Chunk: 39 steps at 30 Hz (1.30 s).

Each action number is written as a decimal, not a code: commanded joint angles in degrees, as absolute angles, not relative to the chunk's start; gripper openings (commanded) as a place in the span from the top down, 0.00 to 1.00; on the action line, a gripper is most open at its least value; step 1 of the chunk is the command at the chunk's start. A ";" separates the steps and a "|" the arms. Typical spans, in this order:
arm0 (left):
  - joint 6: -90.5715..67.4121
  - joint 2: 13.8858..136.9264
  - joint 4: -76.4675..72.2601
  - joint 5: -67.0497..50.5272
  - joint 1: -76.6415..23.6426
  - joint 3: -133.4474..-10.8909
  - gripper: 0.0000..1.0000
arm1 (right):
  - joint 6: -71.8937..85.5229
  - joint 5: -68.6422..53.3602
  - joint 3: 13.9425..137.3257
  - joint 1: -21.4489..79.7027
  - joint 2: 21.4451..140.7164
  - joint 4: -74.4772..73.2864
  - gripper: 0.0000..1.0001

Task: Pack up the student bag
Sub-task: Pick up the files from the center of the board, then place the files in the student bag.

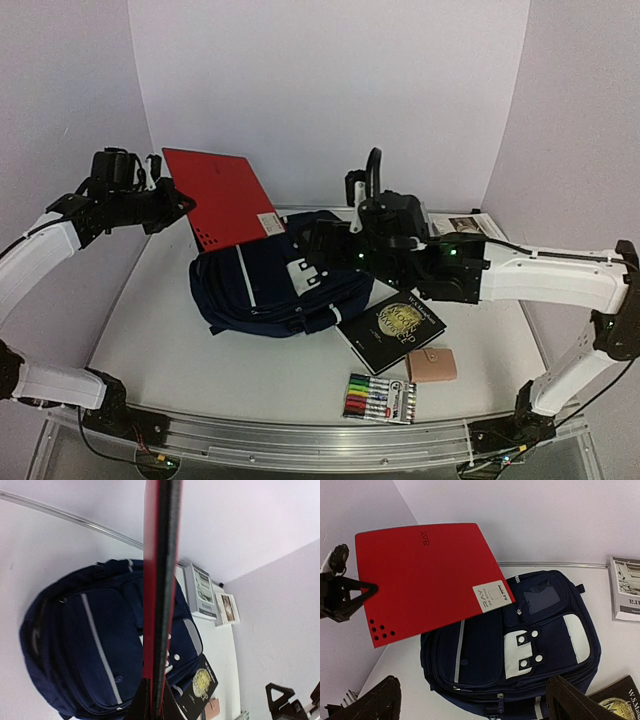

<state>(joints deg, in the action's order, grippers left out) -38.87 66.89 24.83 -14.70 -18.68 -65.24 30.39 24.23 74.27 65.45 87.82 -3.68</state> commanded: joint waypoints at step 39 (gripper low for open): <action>-42.72 49.75 31.06 1.83 -11.11 -58.99 1.00 | 14.80 36.00 126.35 67.74 148.59 -17.14 0.13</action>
<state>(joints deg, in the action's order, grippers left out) -44.53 52.05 33.70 0.84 -11.29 -55.05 13.51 33.58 124.05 70.75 147.36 -15.27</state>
